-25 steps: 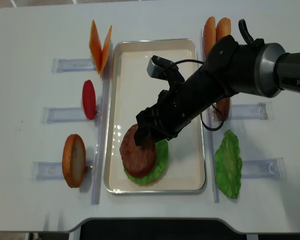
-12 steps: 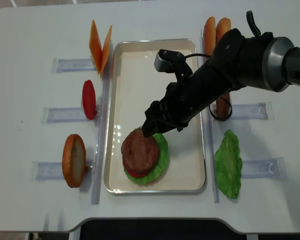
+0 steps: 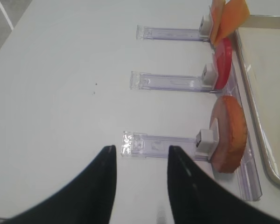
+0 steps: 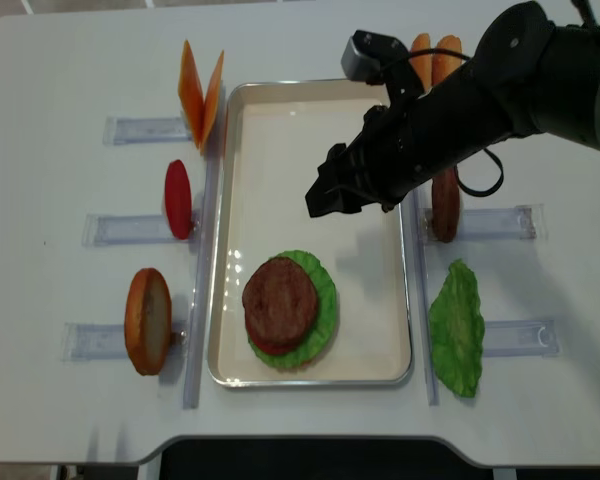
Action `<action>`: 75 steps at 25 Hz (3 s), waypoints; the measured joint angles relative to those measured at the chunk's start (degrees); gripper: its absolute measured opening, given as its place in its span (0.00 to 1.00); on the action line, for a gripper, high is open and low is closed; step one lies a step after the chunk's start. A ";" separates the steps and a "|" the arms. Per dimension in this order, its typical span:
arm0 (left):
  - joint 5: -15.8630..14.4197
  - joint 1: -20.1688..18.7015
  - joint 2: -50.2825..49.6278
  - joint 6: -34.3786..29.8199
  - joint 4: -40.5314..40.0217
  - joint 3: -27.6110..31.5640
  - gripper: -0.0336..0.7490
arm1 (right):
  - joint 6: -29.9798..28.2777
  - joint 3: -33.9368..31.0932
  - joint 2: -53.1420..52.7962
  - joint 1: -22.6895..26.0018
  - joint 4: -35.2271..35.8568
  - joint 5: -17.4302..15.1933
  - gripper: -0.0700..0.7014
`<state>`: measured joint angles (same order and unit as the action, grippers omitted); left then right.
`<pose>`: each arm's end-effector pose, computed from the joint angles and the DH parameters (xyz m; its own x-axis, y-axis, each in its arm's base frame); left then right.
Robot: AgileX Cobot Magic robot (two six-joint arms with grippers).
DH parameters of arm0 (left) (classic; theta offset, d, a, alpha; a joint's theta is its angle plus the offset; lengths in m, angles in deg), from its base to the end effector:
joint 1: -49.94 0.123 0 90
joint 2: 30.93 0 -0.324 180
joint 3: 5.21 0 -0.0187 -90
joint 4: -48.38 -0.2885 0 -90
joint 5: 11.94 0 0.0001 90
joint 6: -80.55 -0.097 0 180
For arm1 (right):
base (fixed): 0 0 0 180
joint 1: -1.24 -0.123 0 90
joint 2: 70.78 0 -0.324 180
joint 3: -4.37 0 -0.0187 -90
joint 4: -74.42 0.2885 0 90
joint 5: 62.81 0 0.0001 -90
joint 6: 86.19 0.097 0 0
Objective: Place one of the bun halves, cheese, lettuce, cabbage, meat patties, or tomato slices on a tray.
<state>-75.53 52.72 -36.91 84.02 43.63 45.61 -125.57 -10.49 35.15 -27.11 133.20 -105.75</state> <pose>-0.0080 0.0068 0.2815 -0.5013 -0.0479 -0.8639 -0.1242 0.9921 0.0170 0.3161 0.2349 0.2372 -0.8483 -0.2815 -0.4485 -0.5163 0.6280 0.5823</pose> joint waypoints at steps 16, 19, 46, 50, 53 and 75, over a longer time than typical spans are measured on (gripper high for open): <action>0.00 0.00 0.00 0.00 0.00 0.00 0.41 | 3.30 1.98 -8.21 16.52 -12.35 -3.14 0.63; 0.00 0.00 0.00 0.00 0.00 0.00 0.41 | 6.84 2.08 -8.21 19.56 -17.70 -3.25 0.63; 0.00 0.00 0.00 0.00 0.00 0.00 0.41 | 31.23 2.19 -10.38 30.61 -56.08 -12.45 0.64; 0.00 0.00 0.00 0.00 0.00 0.00 0.41 | 31.30 1.84 -16.79 30.61 -56.08 -15.35 0.64; 0.00 0.00 0.00 0.00 0.00 0.00 0.40 | 31.63 -0.89 -23.73 30.61 -56.08 -16.20 0.64; 0.00 0.00 0.00 0.00 -0.05 0.00 0.40 | 41.55 -27.64 -81.06 30.61 -56.08 -23.80 0.64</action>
<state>-75.53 52.72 -36.91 84.02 43.59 45.61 -84.02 -38.13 -45.91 3.50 77.12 -129.55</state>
